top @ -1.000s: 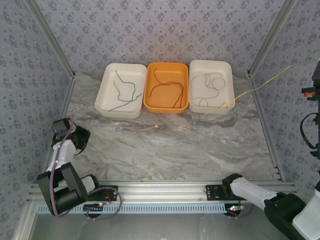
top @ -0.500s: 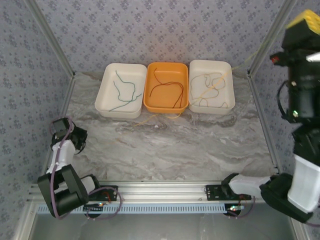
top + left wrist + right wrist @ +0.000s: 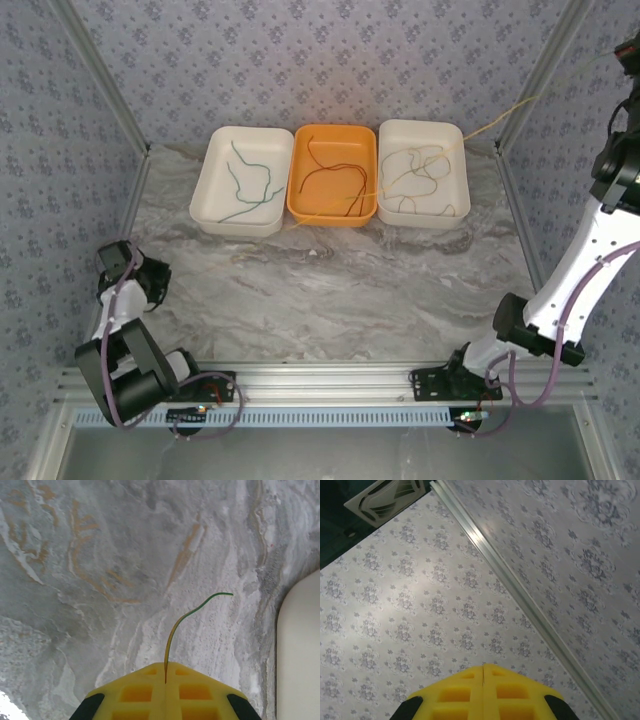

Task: Untangle the cables

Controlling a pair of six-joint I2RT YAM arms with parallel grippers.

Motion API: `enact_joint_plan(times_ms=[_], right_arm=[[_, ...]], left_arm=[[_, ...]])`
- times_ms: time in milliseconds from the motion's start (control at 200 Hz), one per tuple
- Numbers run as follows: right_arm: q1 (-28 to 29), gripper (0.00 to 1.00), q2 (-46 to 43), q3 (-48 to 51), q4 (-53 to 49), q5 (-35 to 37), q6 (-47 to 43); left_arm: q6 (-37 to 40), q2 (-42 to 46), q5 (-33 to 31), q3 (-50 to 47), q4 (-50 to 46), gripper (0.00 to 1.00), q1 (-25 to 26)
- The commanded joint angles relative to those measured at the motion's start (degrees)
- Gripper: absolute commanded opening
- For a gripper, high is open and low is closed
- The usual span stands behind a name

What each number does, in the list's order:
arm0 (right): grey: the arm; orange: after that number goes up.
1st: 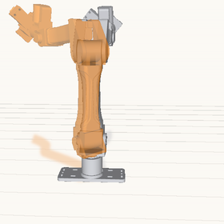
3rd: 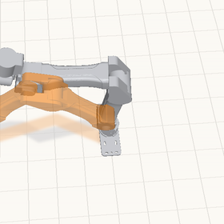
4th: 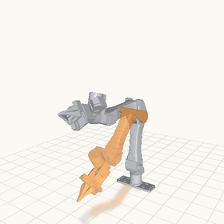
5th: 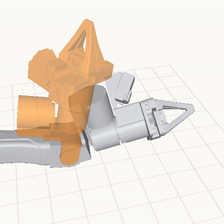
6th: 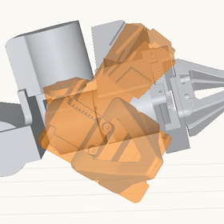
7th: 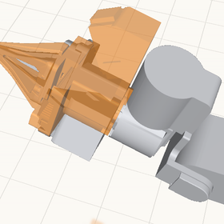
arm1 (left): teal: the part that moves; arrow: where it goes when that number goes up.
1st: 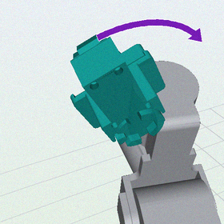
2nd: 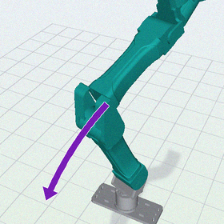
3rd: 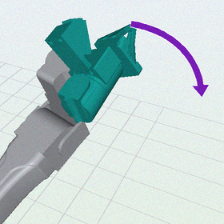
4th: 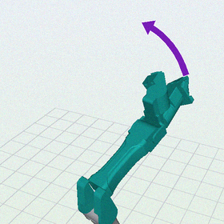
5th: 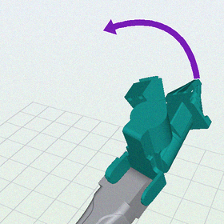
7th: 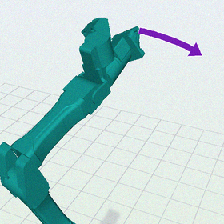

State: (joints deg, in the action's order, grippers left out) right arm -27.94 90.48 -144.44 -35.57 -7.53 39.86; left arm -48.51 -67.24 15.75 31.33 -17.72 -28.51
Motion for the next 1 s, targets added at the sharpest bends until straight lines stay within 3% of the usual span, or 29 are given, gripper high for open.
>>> enact_joint_plan(times_ms=[0,355,535,650,769,889,994], right_arm=[[-1.42,0.00,0.38,-1.26,3.43,-8.79,8.37],[-2.71,0.00,0.06,4.03,4.86,-11.57,9.01],[0.81,0.00,-0.17,4.08,4.74,-14.03,7.03],[7.46,0.00,-2.22,5.71,1.58,-13.89,1.12],[15.33,0.00,-7.72,15.97,2.02,-12.83,-4.85],[18.97,0.00,-12.69,25.99,5.34,-11.89,-6.83],[18.93,0.00,-11.70,25.83,5.92,-12.28,-6.68]], left_arm=[[0.97,-0.43,2.29,-0.66,1.50,0.00,-0.32],[0.58,-0.72,1.82,-0.75,1.78,0.00,-0.32],[-0.88,1.87,7.07,-1.45,5.04,0.00,0.31],[-2.69,7.63,7.80,1.69,7.01,0.00,9.24],[-3.39,12.18,2.61,10.84,7.00,0.00,22.83],[-3.60,10.12,-0.29,23.03,8.32,0.00,34.41],[-4.53,4.29,-0.55,32.48,13.46,0.00,42.65]])
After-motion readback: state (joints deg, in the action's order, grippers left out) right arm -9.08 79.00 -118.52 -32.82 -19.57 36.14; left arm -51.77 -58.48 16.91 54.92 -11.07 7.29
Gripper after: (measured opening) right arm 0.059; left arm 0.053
